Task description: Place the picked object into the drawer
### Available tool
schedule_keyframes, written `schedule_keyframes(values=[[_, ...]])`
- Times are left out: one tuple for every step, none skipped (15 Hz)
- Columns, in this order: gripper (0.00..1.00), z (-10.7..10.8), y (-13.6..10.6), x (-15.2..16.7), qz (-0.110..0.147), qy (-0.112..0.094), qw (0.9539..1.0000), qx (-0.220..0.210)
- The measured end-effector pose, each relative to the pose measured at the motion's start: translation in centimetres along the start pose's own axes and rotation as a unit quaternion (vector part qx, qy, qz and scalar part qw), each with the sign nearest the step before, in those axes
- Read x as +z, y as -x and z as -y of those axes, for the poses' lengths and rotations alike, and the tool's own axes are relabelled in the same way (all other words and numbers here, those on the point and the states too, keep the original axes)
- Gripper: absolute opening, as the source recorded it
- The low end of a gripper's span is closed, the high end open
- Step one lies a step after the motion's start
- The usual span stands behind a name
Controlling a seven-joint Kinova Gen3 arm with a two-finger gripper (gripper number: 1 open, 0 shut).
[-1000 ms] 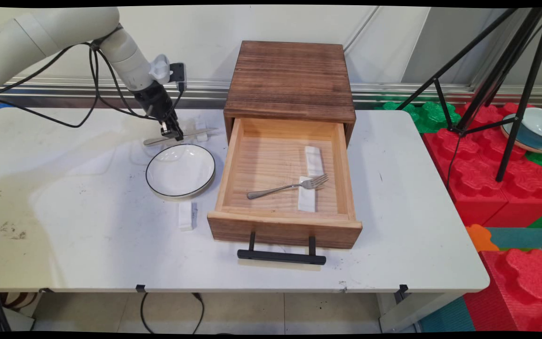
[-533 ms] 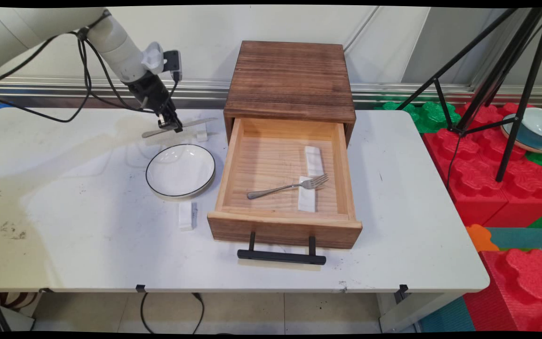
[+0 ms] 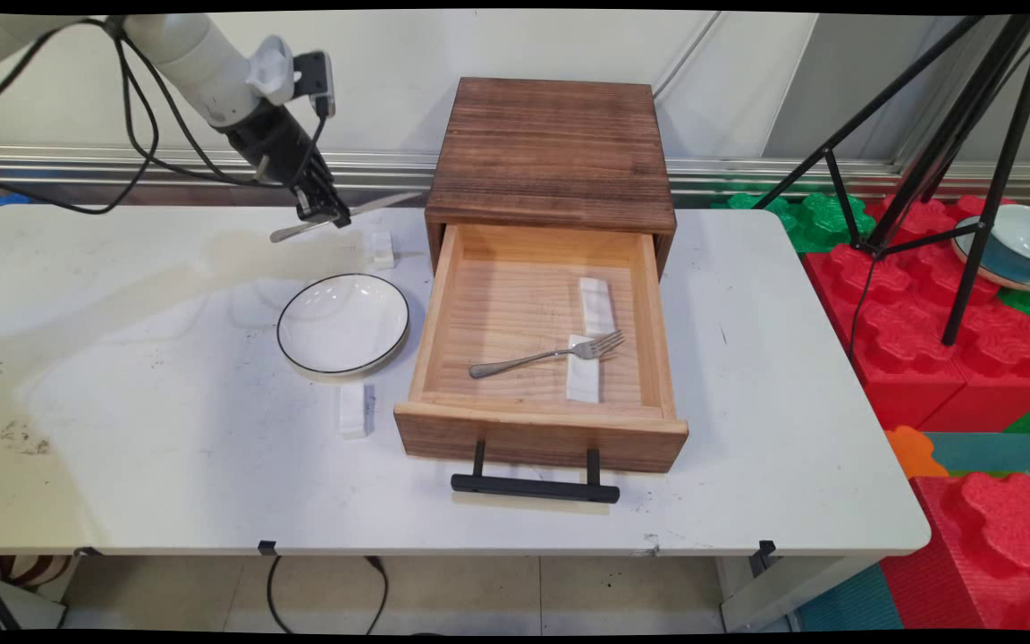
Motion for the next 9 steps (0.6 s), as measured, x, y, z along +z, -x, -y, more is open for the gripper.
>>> schedule_keyframes(values=[[0.0,-0.3,-0.3,-0.7,-0.007,-0.002,1.0,-0.002],[0.0,-0.7,-0.6,-1.5,-0.015,-0.003,0.9999,-0.003],[0.0,-1.1,-0.9,-2.4,-0.023,-0.004,0.9997,-0.005],[0.0,-1.5,-1.2,-3.1,-0.031,-0.005,0.9995,-0.006],[0.0,-1.7,-1.4,-3.6,-0.036,-0.005,0.9993,-0.007],[0.0,-2.1,-1.7,-4.3,-0.044,-0.004,0.999,-0.008],[0.0,-2.4,-1.9,-4.8,-0.049,-0.003,0.9988,-0.009],[0.0,-2.9,-2.3,-5.5,-0.057,-0.003,0.9983,-0.01],[0.0,-3.3,-2.7,-6.2,-0.065,-0.002,0.9978,-0.01]])
